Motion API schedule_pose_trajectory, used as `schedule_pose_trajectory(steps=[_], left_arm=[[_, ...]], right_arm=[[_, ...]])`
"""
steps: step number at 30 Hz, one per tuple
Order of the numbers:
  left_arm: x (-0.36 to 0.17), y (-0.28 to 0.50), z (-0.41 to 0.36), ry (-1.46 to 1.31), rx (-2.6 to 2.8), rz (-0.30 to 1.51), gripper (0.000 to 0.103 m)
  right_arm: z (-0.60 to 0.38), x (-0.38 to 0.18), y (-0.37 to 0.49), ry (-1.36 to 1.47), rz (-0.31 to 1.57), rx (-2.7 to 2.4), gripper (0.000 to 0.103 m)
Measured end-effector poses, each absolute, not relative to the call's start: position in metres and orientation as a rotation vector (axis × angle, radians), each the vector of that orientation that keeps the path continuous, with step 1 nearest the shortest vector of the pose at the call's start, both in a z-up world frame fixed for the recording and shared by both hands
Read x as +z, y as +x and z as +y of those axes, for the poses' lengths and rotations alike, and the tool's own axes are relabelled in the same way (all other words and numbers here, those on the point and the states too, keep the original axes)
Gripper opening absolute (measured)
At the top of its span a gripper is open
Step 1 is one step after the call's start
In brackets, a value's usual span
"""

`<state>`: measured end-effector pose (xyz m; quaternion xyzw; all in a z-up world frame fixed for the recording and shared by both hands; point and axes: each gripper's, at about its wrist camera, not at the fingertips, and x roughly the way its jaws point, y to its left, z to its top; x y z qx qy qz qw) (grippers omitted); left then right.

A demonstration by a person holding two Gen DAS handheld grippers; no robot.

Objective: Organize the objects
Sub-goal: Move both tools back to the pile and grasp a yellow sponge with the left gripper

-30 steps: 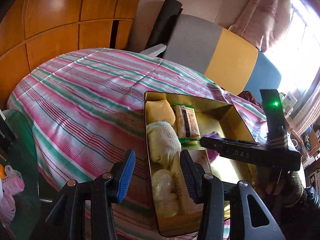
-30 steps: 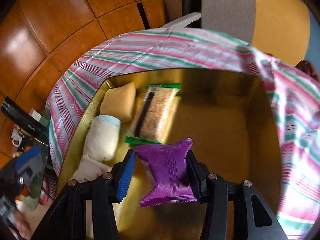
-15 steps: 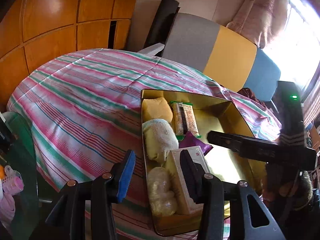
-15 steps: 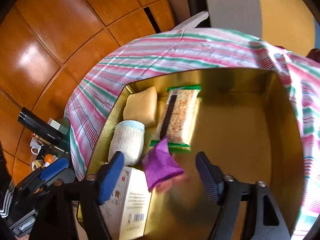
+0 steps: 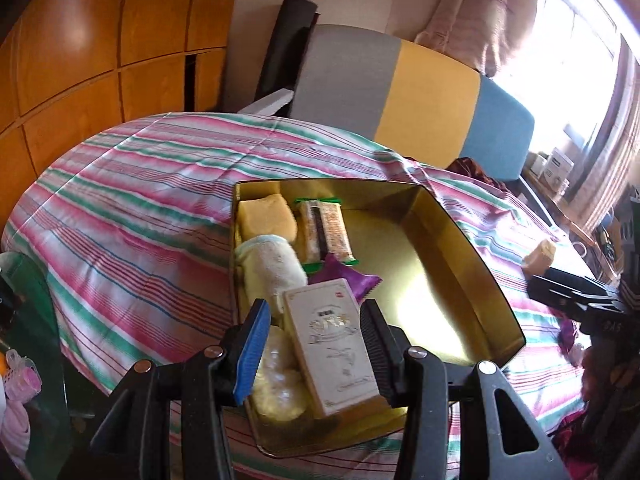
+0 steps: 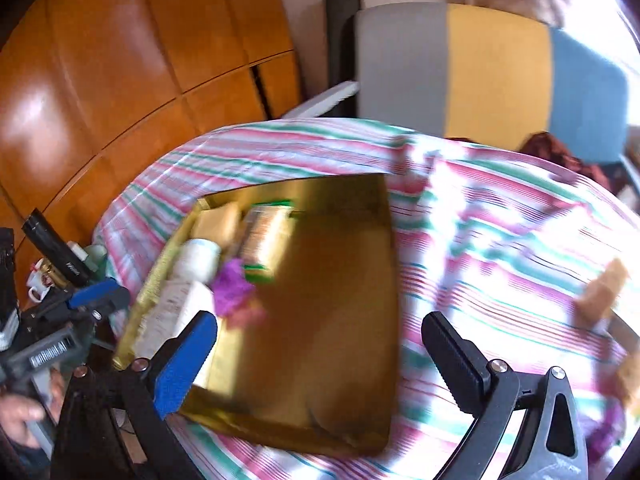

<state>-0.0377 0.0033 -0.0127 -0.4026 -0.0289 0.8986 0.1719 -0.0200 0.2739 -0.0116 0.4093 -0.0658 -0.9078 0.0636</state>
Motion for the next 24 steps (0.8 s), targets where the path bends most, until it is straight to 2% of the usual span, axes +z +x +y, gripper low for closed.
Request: schedule_pose_trajectory(steps=[7, 12, 14, 16, 19, 20, 24], left_arm=[[-0.007, -0.03, 0.041, -1.118, 2.489, 0.0, 0.047], [0.001, -0.022, 0.084, -1.067, 2.41, 0.089, 0.05], [0.006, -0.017, 0.106, -1.044, 2.364, 0.119, 0.057], [0.009, -0.014, 0.13, -1.03, 2.314, 0.143, 0.058], [0.013, -0.008, 0.169, -1.003, 2.242, 0.18, 0.059], [0.014, -0.006, 0.179, -0.997, 2.219, 0.184, 0.059], [0.014, -0.001, 0.23, -0.976, 2.148, 0.243, 0.059]], right_arm=[[0.383, -0.012, 0.034, 1.366, -0.279, -2.928, 0.103], [0.481, -0.008, 0.083, 1.423, -0.482, -3.158, 0.103], [0.521, -0.009, 0.106, 1.416, -0.611, -3.272, 0.103], [0.554, -0.014, 0.129, 1.384, -0.801, -3.36, 0.103], [0.593, -0.027, 0.158, 1.285, -1.32, -3.31, 0.103], [0.6, -0.028, 0.165, 1.225, -1.412, -3.302, 0.103], [0.61, -0.029, 0.173, 1.142, -1.539, -3.275, 0.103]])
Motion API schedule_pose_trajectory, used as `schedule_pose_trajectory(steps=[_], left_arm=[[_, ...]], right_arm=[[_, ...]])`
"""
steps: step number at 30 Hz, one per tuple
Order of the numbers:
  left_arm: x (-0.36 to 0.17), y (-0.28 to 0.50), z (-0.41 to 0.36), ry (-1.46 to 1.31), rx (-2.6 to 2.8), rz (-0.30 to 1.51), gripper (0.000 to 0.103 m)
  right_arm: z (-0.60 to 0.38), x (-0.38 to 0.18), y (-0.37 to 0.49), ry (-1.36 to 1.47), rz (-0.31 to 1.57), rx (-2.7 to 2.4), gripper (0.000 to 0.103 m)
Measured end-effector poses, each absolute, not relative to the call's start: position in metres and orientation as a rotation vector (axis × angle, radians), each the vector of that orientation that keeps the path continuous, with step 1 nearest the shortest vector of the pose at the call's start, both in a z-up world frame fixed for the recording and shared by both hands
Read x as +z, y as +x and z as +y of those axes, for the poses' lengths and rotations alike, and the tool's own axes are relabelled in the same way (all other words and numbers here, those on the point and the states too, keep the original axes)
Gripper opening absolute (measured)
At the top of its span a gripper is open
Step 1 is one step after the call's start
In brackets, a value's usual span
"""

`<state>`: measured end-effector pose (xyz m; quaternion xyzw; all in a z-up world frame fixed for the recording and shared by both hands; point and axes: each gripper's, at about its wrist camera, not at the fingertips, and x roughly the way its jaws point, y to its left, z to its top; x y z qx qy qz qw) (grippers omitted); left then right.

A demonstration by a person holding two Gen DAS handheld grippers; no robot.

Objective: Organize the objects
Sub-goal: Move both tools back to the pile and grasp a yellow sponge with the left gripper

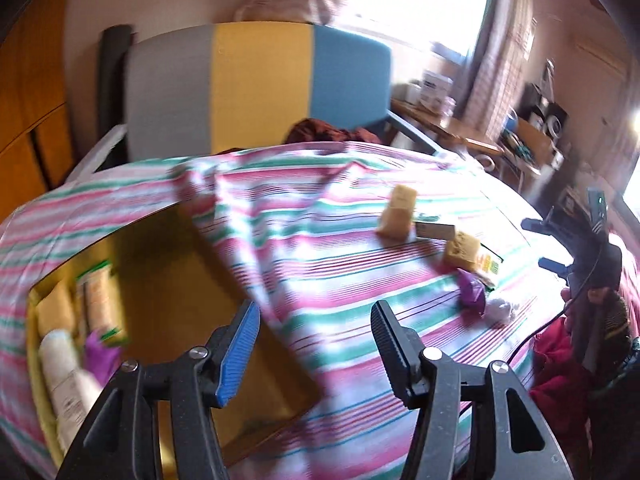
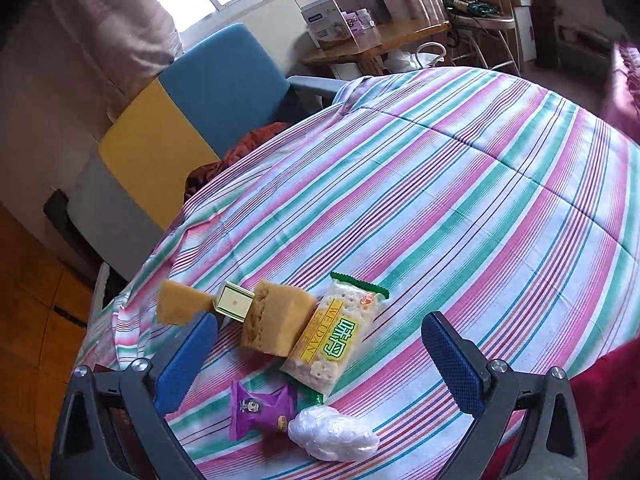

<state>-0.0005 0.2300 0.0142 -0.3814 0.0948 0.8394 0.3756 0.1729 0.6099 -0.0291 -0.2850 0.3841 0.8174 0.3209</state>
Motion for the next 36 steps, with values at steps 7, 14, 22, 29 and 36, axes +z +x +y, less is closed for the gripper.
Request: schedule_pose_trajectory(steps=[7, 14, 22, 29, 36], left_arm=[[0.002, -0.007, 0.302, -0.996, 2.05, 0.301, 0.058], [-0.02, -0.027, 0.365, -1.019, 1.947, 0.346, 0.058], [-0.032, -0.046, 0.421, -0.989, 1.912, 0.393, 0.058], [-0.053, -0.072, 0.466, -1.035, 1.891, 0.37, 0.058], [-0.074, -0.084, 0.468, -1.079, 1.902, 0.285, 0.042]], right_arm=[[0.609, -0.033, 0.172, -0.734, 1.085, 2.178, 0.103], [0.608, -0.038, 0.173, -0.755, 1.148, 2.2, 0.103], [0.608, -0.042, 0.17, -0.77, 1.192, 2.224, 0.103], [0.606, -0.045, 0.166, -0.793, 1.213, 2.239, 0.103], [0.608, -0.047, 0.164, -0.807, 1.208, 2.227, 0.103]])
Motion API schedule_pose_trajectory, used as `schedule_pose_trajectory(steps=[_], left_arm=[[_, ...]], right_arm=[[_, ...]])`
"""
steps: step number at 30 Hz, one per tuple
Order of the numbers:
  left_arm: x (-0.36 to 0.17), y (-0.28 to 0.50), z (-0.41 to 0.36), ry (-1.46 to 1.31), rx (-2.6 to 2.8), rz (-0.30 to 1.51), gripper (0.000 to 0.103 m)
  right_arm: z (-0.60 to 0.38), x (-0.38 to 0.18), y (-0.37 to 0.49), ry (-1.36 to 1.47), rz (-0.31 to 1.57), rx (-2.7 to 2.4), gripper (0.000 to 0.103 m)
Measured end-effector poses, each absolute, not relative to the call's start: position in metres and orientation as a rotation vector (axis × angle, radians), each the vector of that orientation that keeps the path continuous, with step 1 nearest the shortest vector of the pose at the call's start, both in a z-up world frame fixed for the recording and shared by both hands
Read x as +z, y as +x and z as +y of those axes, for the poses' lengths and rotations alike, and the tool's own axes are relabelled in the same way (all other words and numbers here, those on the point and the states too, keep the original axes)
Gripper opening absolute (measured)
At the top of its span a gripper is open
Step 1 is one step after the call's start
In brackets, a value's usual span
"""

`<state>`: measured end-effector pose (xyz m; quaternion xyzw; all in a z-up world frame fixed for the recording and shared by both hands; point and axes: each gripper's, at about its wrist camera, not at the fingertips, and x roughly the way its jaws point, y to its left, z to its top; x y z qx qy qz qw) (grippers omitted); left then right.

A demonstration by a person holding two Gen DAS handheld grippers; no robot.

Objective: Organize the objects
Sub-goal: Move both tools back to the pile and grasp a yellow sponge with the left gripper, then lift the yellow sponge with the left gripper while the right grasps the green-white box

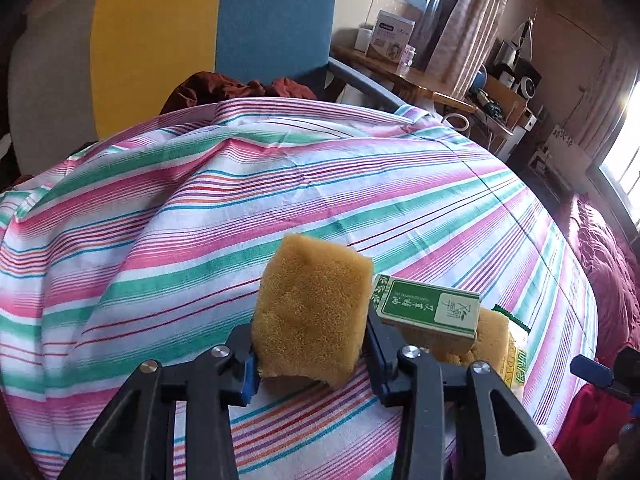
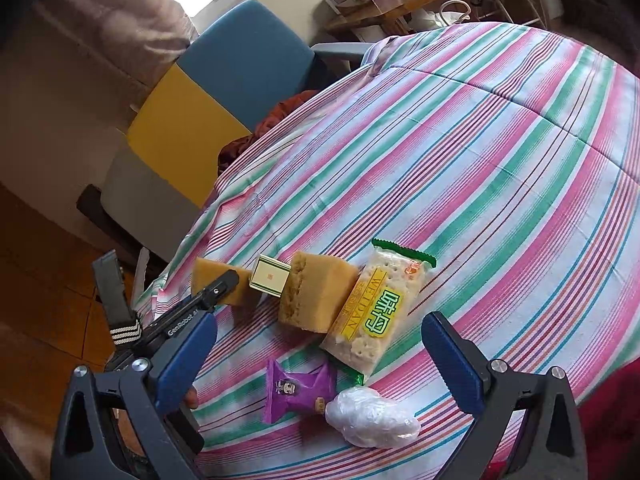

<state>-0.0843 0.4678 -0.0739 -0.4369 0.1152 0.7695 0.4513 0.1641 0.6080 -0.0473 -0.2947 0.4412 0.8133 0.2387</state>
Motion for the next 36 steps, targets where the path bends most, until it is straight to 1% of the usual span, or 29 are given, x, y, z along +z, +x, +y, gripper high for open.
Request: schedule_pose_trajectory(steps=[4, 7, 16, 19, 23, 29, 36], left_arm=[[-0.061, -0.061, 0.428, -1.064, 1.901, 0.231, 0.041], [-0.059, -0.044, 0.398, -1.075, 1.904, 0.225, 0.041], [-0.058, 0.032, 0.326, -1.009, 1.902, 0.331, 0.041], [-0.062, 0.053, 0.308, -0.949, 1.932, 0.372, 0.041], [-0.068, 0.068, 0.298, -0.867, 1.96, 0.411, 0.041], [-0.069, 0.067, 0.292, -0.862, 1.957, 0.364, 0.04], [-0.073, 0.066, 0.283, -0.87, 1.944, 0.314, 0.04]], right_arm=[[0.608, -0.046, 0.164, -0.808, 1.187, 2.229, 0.103], [0.608, -0.047, 0.162, -0.82, 1.175, 2.226, 0.103], [0.607, -0.047, 0.161, -0.837, 1.136, 2.2, 0.103], [0.607, -0.048, 0.16, -0.846, 1.121, 2.193, 0.103], [0.605, -0.046, 0.16, -0.844, 1.104, 2.197, 0.103], [0.598, -0.042, 0.154, -0.867, 1.041, 2.227, 0.103], [0.579, -0.048, 0.128, -1.036, 0.887, 2.261, 0.103]])
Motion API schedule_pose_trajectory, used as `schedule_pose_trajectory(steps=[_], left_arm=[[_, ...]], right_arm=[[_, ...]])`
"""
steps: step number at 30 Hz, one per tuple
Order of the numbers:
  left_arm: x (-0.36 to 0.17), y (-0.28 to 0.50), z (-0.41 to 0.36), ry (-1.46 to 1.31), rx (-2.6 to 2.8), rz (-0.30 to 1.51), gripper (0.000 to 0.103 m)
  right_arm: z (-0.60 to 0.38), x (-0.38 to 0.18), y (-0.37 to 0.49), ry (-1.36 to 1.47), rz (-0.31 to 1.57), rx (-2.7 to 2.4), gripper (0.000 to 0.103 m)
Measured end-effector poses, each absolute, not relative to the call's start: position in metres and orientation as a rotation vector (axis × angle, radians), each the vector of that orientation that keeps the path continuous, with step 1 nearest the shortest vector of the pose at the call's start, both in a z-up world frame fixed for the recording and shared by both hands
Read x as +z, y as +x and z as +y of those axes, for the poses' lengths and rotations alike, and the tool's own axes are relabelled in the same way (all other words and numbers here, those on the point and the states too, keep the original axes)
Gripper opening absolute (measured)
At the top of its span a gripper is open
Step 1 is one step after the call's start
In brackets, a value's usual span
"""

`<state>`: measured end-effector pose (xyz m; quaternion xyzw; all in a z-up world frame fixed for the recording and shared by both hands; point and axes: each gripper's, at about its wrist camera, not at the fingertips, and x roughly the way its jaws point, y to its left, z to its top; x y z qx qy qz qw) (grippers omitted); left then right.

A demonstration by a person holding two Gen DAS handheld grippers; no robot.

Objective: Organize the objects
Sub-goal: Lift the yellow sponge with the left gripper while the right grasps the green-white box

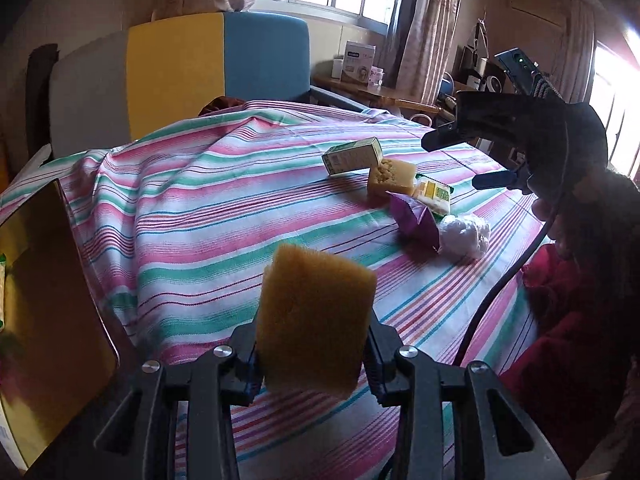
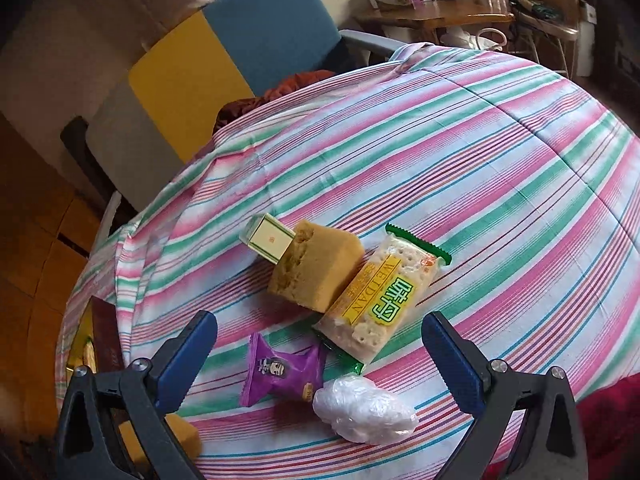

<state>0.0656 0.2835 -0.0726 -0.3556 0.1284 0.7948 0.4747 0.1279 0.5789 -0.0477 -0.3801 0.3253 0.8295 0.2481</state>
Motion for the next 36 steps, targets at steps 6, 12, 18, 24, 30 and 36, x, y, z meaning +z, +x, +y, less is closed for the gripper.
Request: schedule_pose_trajectory(steps=[6, 12, 18, 24, 30, 36], left_arm=[[-0.074, 0.062, 0.282, -0.885, 1.931, 0.287, 0.04], [-0.073, 0.06, 0.281, -0.905, 1.917, 0.272, 0.04], [-0.074, 0.058, 0.28, -0.911, 1.908, 0.258, 0.04], [-0.075, 0.055, 0.278, -0.923, 1.899, 0.232, 0.04], [-0.076, 0.049, 0.276, -0.941, 1.887, 0.198, 0.04], [-0.076, 0.047, 0.274, -0.946, 1.88, 0.175, 0.04]], right_arm=[[0.575, -0.053, 0.122, -1.091, 0.81, 2.244, 0.103], [0.57, -0.057, 0.117, -1.142, 0.755, 2.229, 0.103], [0.552, -0.053, 0.083, -1.293, 0.51, 2.278, 0.094], [0.545, -0.039, 0.016, -1.4, 0.171, 2.3, 0.094], [0.546, -0.061, -0.054, -1.576, -0.203, 2.146, 0.096], [0.555, -0.097, -0.078, -1.776, -0.289, 1.995, 0.056]])
